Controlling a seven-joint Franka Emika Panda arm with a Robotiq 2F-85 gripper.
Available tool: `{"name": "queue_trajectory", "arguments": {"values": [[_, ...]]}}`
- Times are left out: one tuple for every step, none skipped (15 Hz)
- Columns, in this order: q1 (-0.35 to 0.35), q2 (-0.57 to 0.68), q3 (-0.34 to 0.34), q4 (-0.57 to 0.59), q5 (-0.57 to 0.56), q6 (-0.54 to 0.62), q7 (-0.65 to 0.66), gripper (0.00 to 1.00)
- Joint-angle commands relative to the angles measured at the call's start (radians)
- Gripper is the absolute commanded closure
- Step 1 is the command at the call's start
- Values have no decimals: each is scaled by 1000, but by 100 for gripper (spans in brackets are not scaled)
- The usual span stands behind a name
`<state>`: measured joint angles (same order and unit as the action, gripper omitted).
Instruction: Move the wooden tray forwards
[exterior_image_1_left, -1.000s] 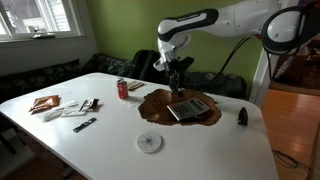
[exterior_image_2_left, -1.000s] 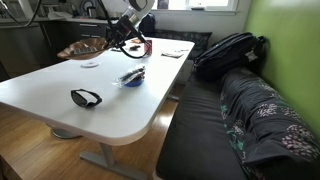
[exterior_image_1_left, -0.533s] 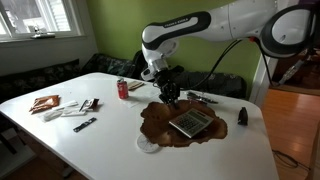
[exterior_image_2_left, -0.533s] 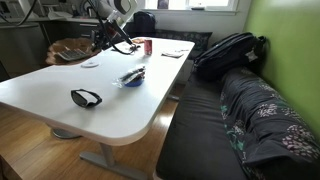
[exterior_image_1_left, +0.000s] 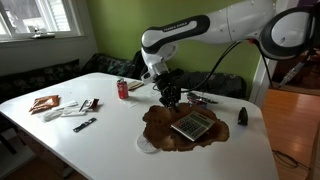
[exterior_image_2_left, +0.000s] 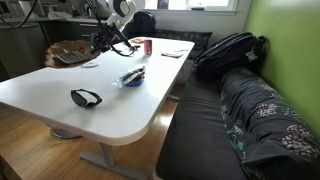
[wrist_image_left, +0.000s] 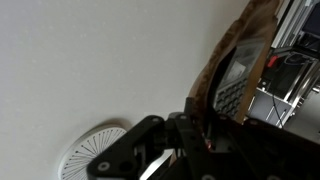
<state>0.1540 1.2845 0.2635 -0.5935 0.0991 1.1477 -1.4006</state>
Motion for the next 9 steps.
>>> {"name": "queue_trajectory", "arguments": {"values": [[47, -9, -10, -22, -28, -44, 25, 97], [58, -9, -11, -31, -29, -48, 37, 97], [74, -11, -15, -40, -34, -50, 52, 97], [90, -15, -24, -49, -34, -22, 100, 97], [103, -20, -34, -56, -35, 10, 145, 97], [115, -24, -37, -61, -39, 32, 161, 97], [126, -26, -40, -67, -38, 61, 184, 97], [136, -27, -40, -73, -38, 76, 194, 97], [148, -26, -43, -79, -41, 96, 209, 97]]}}
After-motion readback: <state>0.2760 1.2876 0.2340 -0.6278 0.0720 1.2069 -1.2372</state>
